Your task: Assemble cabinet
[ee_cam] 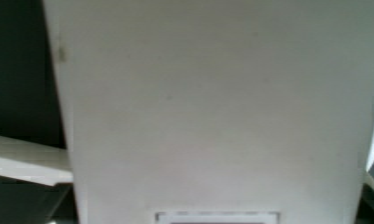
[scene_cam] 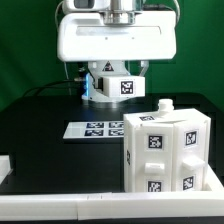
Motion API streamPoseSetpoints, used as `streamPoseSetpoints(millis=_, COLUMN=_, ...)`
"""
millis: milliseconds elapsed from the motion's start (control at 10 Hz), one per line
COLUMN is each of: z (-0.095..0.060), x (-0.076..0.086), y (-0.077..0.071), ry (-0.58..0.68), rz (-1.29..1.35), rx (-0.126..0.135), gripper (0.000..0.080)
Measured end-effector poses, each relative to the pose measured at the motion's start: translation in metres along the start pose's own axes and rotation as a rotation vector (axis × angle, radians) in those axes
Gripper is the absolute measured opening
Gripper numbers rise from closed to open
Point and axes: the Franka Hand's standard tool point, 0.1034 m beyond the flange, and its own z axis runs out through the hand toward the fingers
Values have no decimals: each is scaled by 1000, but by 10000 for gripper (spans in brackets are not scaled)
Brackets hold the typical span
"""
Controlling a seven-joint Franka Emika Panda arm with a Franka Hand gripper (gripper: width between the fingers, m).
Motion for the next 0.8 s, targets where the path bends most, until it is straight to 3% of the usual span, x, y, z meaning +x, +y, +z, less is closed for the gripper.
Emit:
streamPoseSetpoints(millis=400, z=2, x=0, y=1, ry=-11, rz=-36, rx=5, gripper=546)
streamPoseSetpoints(millis=600, z=-10, x=37, y=-9, ry=3, rz=-39, rx=28, gripper=546)
streamPoseSetpoints(millis=800, z=-11, x=57, y=-18, ry=4, rz=-36, rx=34, gripper=546)
